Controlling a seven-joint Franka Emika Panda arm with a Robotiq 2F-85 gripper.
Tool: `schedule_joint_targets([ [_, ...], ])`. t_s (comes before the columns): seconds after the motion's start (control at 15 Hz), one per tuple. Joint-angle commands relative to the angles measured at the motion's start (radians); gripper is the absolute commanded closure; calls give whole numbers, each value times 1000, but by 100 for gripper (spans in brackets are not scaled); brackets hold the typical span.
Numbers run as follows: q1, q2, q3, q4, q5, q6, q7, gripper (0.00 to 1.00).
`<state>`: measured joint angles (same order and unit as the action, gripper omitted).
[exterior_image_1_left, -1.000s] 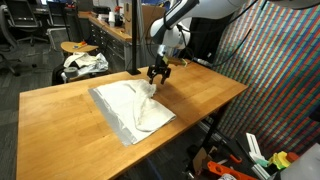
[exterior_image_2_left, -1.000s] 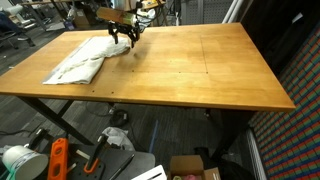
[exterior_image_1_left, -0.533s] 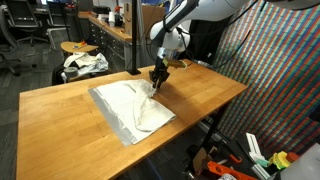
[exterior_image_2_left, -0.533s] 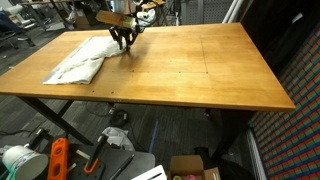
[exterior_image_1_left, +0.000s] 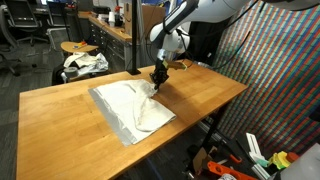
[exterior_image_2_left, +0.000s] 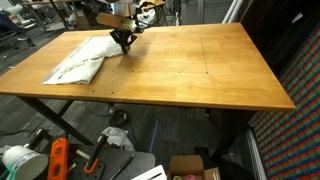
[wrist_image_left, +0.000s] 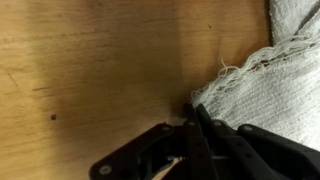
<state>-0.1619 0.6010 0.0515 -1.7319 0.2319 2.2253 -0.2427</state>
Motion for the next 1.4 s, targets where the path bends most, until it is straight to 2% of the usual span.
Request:
schedule_joint_targets([
  [0.0, -5, -38, 9, 3, 13, -7, -13, 98],
  [0.53, 25, -170, 37, -56, 14, 26, -44, 98],
  [0.8, 81, -229, 45, -129, -11, 65, -36, 98],
  [1.07, 147, -279, 63, -215, -35, 157, -16, 98],
  [1.33, 220, -283, 70, -220, -63, 226, 65, 98],
])
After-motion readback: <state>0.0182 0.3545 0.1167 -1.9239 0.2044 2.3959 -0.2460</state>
